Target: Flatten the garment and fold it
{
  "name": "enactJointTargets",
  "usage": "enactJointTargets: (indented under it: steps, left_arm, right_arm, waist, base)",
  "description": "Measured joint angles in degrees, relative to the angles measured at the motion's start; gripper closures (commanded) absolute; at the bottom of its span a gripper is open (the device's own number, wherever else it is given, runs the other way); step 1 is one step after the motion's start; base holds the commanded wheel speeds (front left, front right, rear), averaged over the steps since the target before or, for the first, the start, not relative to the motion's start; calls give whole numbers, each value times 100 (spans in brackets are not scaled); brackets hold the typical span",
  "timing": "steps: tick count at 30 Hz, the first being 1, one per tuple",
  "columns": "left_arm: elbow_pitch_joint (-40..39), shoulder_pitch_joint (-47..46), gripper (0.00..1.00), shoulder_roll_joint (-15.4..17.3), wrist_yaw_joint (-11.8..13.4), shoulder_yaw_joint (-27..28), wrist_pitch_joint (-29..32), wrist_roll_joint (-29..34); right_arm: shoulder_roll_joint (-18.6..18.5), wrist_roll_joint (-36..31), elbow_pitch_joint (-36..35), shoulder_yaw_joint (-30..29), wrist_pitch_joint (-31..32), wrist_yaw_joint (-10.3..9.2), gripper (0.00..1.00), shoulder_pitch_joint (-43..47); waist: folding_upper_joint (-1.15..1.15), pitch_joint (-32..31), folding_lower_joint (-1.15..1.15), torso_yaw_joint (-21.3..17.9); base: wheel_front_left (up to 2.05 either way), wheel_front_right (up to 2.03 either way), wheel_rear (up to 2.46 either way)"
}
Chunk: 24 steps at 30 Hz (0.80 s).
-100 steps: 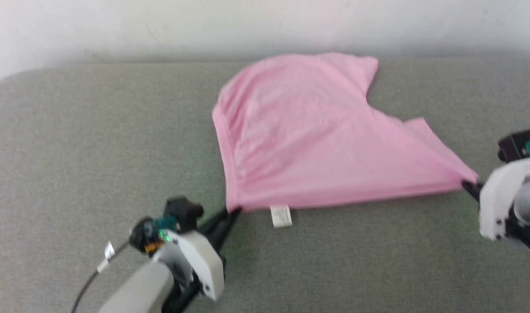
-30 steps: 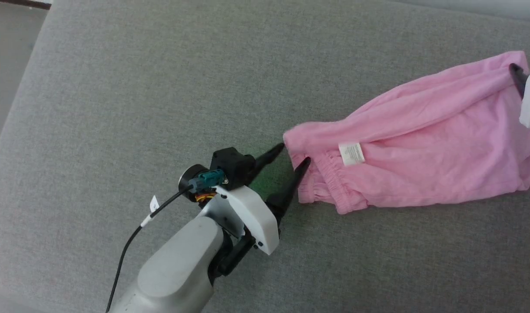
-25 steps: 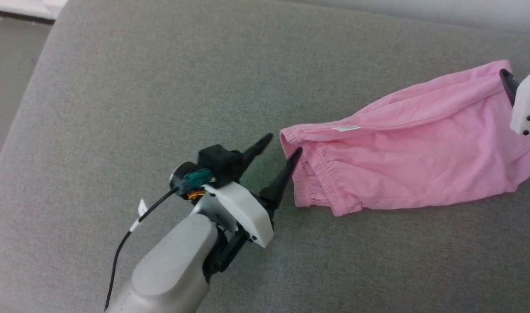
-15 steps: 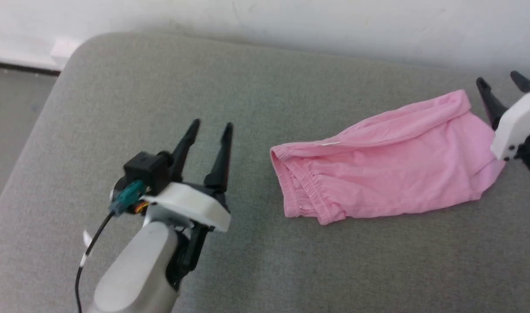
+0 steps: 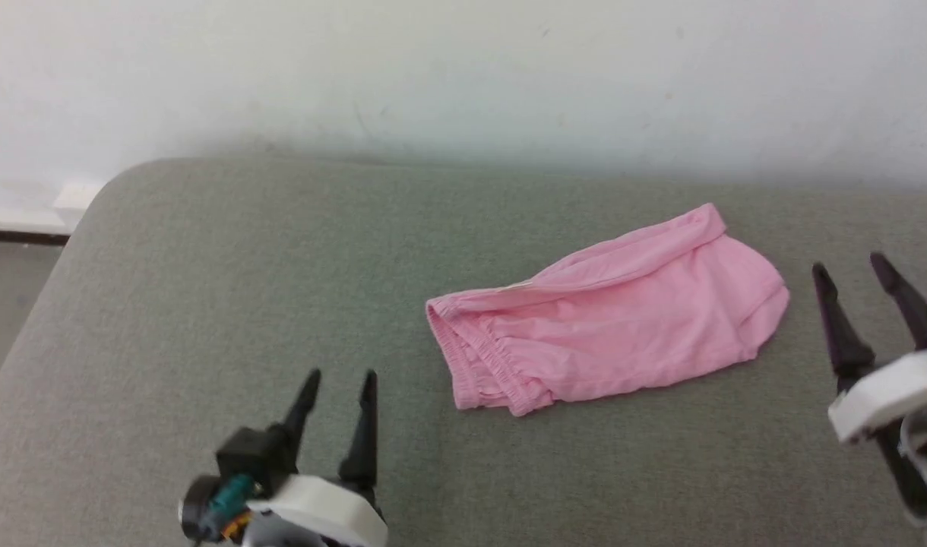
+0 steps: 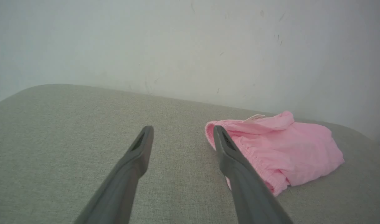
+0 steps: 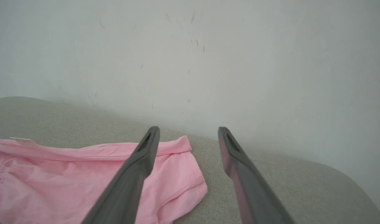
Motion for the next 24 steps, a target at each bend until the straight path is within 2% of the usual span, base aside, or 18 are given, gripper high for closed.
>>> enactJointTargets:
  steps: [6, 11, 18, 24]
  left_arm:
    - [377, 119, 0, -181, -103, -381, 435, -47]
    - [708, -10, 0, -260, -166, -595, 1116, -151]
    - [953, -805, 0, -519, -301, -713, 1691, -279]
    - [1277, -1230, 0, -637, -166, -804, 2148, -266]
  right_arm:
    - [820, -565, -918, -792, -83, 0, 0, 1101]
    - [1352, -879, -1619, -1056, 83, 0, 0, 1540]
    - [1495, -1003, -2098, -1202, 297, 0, 0, 1603]
    - [1583, -970, -2202, -1345, 319, 0, 0, 1577]
  waist:
    - [0, -99, 0, -209]
    - [0, 39, 2, -332]
    - [0, 368, 2, -551]
    - [0, 658, 3, -754]
  base:
    - [0, 0, 0]
    - [0, 0, 0]
    - [0, 0, 0]
    - [0, 0, 0]
